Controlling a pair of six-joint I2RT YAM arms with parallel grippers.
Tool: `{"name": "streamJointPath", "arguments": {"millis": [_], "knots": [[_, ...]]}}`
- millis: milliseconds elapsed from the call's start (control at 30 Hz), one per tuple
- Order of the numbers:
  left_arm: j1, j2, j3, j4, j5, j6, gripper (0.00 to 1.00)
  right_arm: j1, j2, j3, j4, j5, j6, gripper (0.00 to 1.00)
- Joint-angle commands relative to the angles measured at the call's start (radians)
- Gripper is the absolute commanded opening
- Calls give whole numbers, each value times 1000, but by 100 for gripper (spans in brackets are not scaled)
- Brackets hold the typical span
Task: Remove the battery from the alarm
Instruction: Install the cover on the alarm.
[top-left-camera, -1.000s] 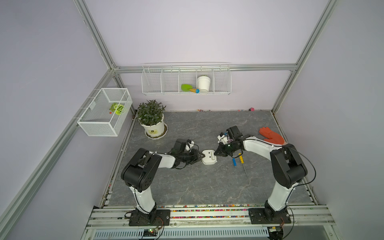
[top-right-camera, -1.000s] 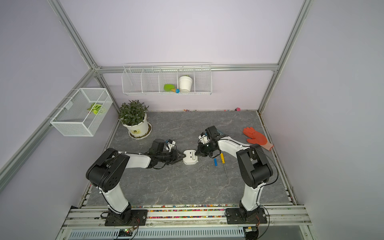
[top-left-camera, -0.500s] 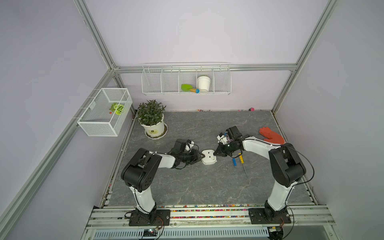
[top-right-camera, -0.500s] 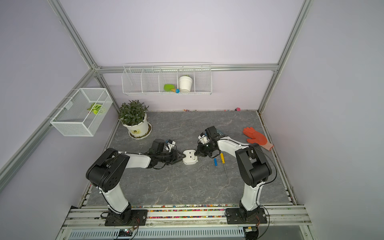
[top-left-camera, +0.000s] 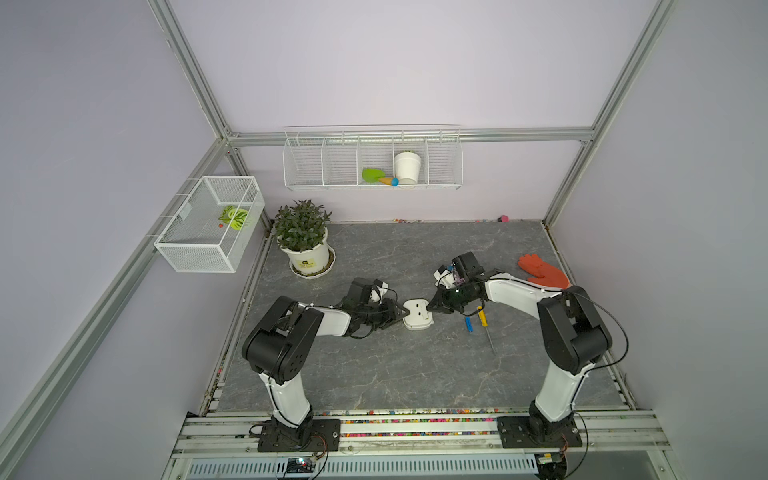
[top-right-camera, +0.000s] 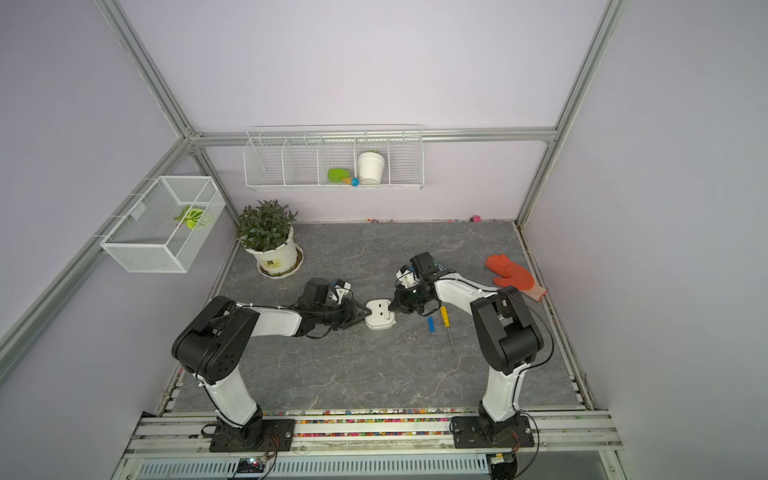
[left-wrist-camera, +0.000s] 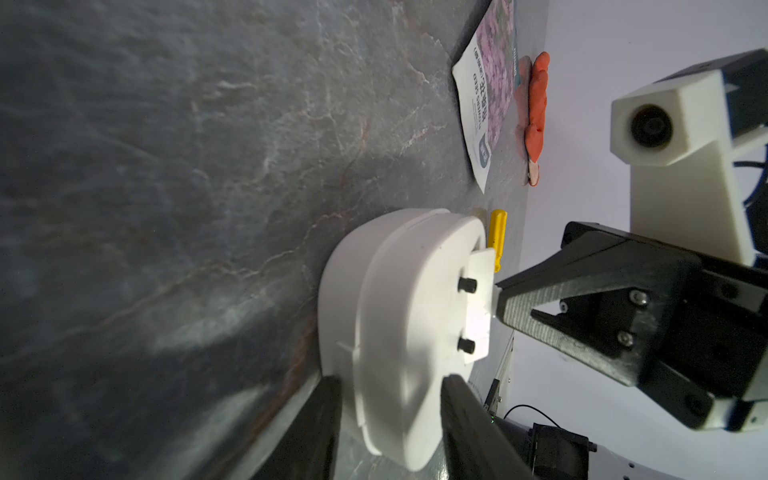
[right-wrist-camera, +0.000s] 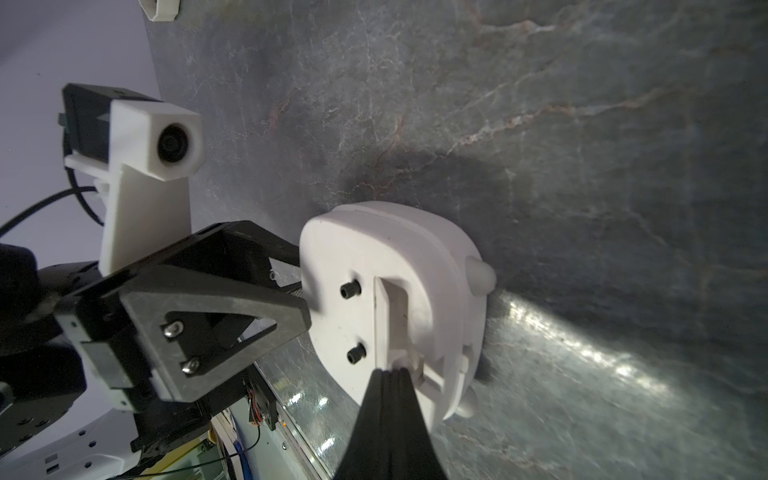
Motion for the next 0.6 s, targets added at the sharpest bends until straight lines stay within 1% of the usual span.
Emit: {"name": "streamJointPath", "arguments": {"millis": [0, 567], "knots": [[-6, 12, 18, -4, -10, 19, 44, 3, -7, -3, -1, -24, 2, 0], [-6, 9, 15, -4, -13, 19, 44, -1, -36, -5, -12, -13, 1, 0]]}}
